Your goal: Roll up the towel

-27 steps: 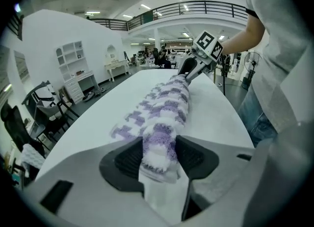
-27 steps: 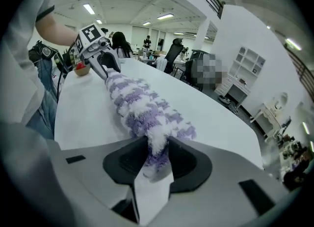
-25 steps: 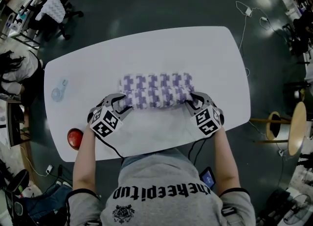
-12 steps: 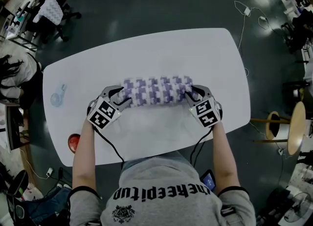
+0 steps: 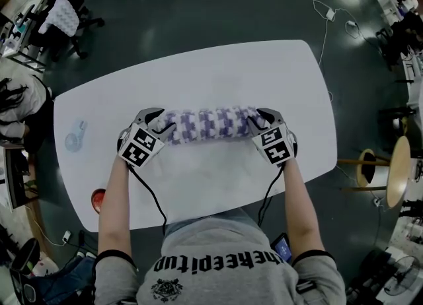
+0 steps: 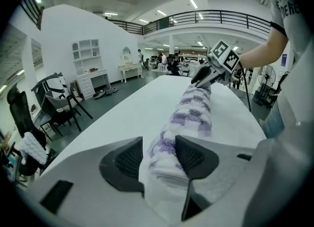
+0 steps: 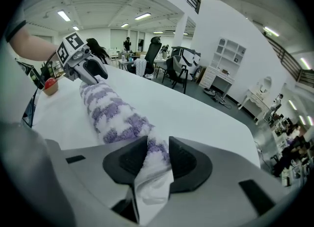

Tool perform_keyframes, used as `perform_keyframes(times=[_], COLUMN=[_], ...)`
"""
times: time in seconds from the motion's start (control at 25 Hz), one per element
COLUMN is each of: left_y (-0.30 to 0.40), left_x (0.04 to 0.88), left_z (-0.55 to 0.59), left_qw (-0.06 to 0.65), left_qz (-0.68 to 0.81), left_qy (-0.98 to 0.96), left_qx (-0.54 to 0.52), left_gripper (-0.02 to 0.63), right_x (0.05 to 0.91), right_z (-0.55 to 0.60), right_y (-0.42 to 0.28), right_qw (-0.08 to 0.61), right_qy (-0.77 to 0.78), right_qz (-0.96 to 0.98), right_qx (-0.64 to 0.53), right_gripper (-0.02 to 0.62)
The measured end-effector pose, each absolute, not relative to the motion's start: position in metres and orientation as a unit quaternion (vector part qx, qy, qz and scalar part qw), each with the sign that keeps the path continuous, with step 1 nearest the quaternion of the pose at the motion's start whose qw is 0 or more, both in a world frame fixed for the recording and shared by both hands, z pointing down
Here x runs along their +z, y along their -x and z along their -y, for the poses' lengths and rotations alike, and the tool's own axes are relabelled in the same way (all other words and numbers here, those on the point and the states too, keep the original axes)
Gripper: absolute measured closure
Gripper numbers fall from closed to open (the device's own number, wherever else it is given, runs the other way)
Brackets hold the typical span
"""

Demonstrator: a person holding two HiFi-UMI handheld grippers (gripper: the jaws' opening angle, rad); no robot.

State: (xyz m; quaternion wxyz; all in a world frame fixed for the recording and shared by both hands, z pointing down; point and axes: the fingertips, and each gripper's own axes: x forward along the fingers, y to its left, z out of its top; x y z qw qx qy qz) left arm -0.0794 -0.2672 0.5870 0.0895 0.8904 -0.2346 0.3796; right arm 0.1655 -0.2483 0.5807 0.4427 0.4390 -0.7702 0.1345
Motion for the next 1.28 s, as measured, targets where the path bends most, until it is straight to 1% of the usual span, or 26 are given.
perform_keyframes(times=[0.32, 0.84, 1.16, 1.28], left_y=[0.087, 0.092, 0.095, 0.096], left_x=[0.595, 0.607, 0.602, 0.595], left_z=[0.293, 0.309, 0.310, 0.309], left_qw=[0.103, 0.130, 0.122, 0.127], left_qz=[0.244, 0.250, 0.254, 0.264], left_qy=[-0.891, -0.897, -0.899, -0.900], left_qx=[0.370, 0.339, 0.334, 0.323], left_gripper=[0.391, 0.391, 0.391, 0.391], right_x=[0.587, 0.594, 0.573, 0.560], right_z=[0.276, 0.293, 0.286, 0.284], right_y=[-0.161, -0.161, -0.161, -0.166], right_qw=[0.447, 0.430, 0.364, 0.323], right_qy=[-0.452, -0.476, -0.503, -0.532], right_qz=[0.759, 0.748, 0.757, 0.754], right_qx=[0.145, 0.171, 0.202, 0.211], right_gripper=[0.463, 0.463, 0.463, 0.464])
